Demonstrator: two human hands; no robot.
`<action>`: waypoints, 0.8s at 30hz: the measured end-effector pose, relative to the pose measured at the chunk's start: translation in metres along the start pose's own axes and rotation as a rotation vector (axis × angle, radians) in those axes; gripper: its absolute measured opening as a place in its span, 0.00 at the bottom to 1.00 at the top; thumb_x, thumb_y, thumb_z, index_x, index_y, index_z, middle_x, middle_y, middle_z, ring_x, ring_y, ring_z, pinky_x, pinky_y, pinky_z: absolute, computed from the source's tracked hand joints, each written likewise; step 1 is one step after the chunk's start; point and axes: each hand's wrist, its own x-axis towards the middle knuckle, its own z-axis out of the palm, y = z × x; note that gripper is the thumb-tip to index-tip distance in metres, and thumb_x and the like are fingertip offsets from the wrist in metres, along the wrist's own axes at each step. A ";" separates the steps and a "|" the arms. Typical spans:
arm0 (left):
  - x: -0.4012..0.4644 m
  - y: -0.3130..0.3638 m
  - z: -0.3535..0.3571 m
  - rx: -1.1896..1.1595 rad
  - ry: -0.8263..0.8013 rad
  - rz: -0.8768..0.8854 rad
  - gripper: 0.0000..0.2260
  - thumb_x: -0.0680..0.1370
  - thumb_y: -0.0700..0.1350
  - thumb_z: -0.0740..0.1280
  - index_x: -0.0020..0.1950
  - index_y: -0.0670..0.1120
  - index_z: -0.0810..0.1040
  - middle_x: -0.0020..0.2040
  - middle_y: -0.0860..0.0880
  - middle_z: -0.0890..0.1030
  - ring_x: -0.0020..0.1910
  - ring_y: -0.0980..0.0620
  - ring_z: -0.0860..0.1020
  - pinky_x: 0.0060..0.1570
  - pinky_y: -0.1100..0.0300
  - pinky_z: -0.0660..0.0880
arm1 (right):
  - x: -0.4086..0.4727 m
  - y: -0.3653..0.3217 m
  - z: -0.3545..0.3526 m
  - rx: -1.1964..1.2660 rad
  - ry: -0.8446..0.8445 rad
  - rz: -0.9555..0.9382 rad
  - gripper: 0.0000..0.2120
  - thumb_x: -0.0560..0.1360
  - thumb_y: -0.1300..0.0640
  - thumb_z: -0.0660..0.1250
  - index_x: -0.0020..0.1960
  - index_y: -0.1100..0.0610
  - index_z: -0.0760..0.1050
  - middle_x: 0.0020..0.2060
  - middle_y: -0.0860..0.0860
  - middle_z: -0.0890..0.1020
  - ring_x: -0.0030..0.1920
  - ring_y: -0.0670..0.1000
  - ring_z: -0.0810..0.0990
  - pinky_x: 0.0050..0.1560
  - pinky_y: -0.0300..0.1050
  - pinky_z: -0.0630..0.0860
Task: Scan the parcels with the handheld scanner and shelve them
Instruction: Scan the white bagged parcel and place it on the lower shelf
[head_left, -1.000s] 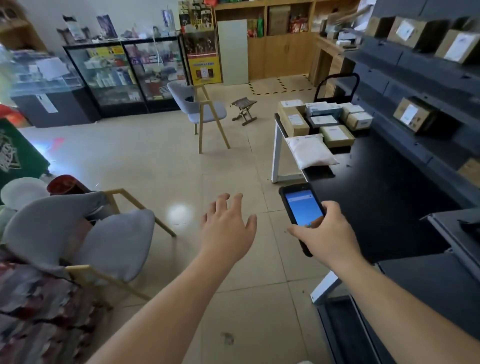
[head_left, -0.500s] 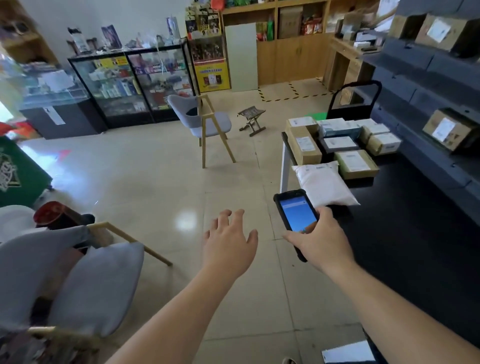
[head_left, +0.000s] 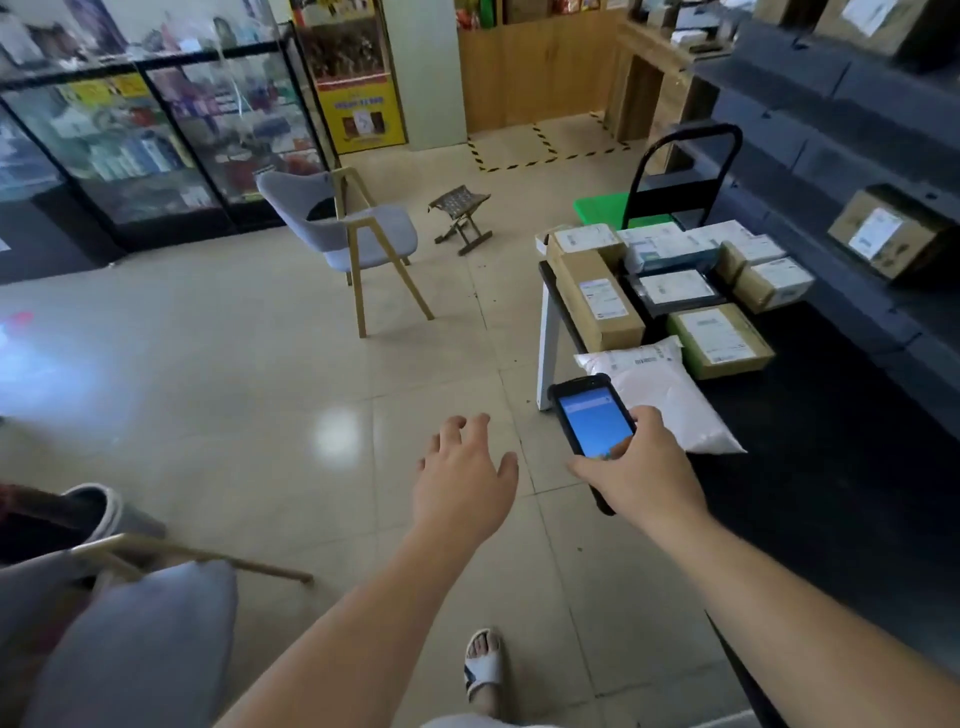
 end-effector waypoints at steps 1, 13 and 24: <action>0.017 0.000 -0.003 0.002 -0.014 0.020 0.28 0.84 0.60 0.59 0.83 0.54 0.59 0.80 0.49 0.63 0.78 0.45 0.64 0.75 0.47 0.65 | 0.011 -0.004 0.003 0.002 0.019 0.019 0.36 0.68 0.43 0.80 0.67 0.52 0.66 0.48 0.47 0.77 0.43 0.45 0.78 0.46 0.53 0.81; 0.159 0.060 0.029 0.034 -0.275 0.200 0.27 0.84 0.59 0.59 0.82 0.53 0.61 0.78 0.49 0.64 0.75 0.43 0.66 0.71 0.45 0.69 | 0.090 0.016 -0.014 0.080 0.194 0.289 0.31 0.67 0.45 0.81 0.60 0.49 0.66 0.45 0.47 0.77 0.41 0.46 0.79 0.41 0.51 0.81; 0.235 0.141 0.102 0.067 -0.469 0.138 0.27 0.84 0.57 0.61 0.82 0.51 0.61 0.78 0.46 0.66 0.75 0.41 0.67 0.70 0.46 0.69 | 0.176 0.081 -0.063 0.094 0.195 0.395 0.39 0.66 0.42 0.81 0.69 0.50 0.65 0.49 0.46 0.75 0.45 0.46 0.78 0.46 0.53 0.81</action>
